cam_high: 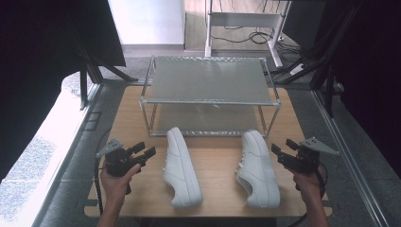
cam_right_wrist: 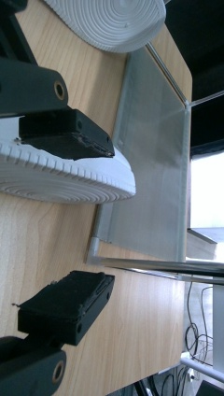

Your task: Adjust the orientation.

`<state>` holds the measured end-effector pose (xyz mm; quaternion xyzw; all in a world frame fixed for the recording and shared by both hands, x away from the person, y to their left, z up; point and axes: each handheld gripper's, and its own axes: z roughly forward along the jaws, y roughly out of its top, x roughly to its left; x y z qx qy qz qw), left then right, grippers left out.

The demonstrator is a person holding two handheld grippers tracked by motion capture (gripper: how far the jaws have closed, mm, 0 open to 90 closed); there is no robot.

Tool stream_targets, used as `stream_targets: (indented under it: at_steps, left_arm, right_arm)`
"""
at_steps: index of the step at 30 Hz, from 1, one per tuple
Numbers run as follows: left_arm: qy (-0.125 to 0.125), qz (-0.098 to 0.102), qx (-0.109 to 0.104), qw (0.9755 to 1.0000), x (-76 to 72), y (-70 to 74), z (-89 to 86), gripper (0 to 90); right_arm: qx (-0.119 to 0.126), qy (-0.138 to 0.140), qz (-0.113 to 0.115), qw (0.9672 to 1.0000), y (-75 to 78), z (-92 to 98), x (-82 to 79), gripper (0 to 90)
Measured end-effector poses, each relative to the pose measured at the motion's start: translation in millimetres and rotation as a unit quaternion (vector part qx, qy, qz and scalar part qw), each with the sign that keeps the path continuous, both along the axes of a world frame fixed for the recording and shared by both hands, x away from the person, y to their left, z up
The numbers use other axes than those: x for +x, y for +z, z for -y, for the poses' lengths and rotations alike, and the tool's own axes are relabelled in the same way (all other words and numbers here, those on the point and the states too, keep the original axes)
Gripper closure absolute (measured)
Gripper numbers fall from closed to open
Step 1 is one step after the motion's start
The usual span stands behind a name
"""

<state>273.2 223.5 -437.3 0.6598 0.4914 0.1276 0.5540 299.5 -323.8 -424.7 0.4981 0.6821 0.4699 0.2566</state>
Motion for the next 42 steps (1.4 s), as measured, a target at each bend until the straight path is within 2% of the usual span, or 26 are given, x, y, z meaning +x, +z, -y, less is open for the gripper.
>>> stream_targets:
  at_steps: [6, 9, 11, 15, 20, 23, 24, 27, 29, 33, 35, 39, 42]
  left_arm:
    - [-0.003, -0.005, 0.008, 1.0, 3.7, -4.3, 4.5, 44.5]
    - [0.001, -0.001, 0.004, 1.0, 3.5, -3.1, 5.6, 50.8]
    - [-0.003, 0.002, 0.007, 1.0, 1.8, 0.0, 6.4, 53.6]
    - [-0.012, 0.002, 0.006, 0.9999, 1.2, 2.6, 6.7, 61.0]
    - [-0.035, -0.018, 0.018, 0.999, 6.7, -1.6, 9.9, 71.5]
    - [-0.035, -0.025, 0.013, 0.999, 6.9, -3.5, 9.8, 75.8]
    - [-0.04, -0.034, 0.0, 0.9986, 5.9, -3.2, 8.5, 77.5]
    - [-0.045, -0.037, -0.017, 0.9982, 3.2, -0.3, 7.0, 81.2]
    - [-0.046, -0.036, -0.018, 0.9981, 2.6, 0.6, 6.5, 84.8]
    - [-0.031, -0.035, -0.017, 0.9988, 1.4, 1.2, 5.1, 90.0]
    - [-0.025, -0.054, -0.007, 0.9982, 4.1, -2.7, 4.9, 90.0]
    - [-0.021, -0.093, 0.008, 0.9954, 9.6, -12.1, 7.3, 90.0]
    - [-0.022, -0.105, 0.019, 0.994, 11.2, -16.7, 9.4, 90.0]
  right_arm:
    - [0.0, -0.006, -0.011, 0.9999, -7.6, 6.2, -0.1, 33.2]
    - [-0.005, -0.009, -0.015, 0.9998, -9.1, 5.9, -3.1, 33.3]
    - [-0.016, -0.011, -0.017, 0.9997, -8.8, 3.6, -5.5, 33.4]
    - [-0.02, -0.014, -0.015, 0.9996, -7.8, -1.0, -4.8, 33.5]
    - [-0.033, -0.007, -0.016, 0.9993, -11.6, -5.9, -3.1, 33.4]
    - [-0.031, -0.008, -0.015, 0.9994, -11.5, -5.1, -2.4, 33.5]
    - [-0.029, -0.014, -0.016, 0.9994, -11.0, -3.7, -2.3, 33.5]
    - [-0.028, -0.019, -0.016, 0.9993, -11.6, -3.6, -3.4, 33.5]
    - [-0.029, -0.02, -0.016, 0.9992, -11.6, -3.8, -3.7, 33.5]
    - [-0.028, -0.024, -0.013, 0.9992, -10.6, -4.3, -4.8, 33.5]
    - [-0.029, -0.025, -0.015, 0.9991, -10.8, -3.8, -4.3, 33.5]
    - [-0.029, -0.029, -0.021, 0.9989, -13.5, -3.4, -2.8, 33.4]
    - [-0.03, -0.029, -0.024, 0.9988, -15.2, -3.8, -2.7, 33.5]
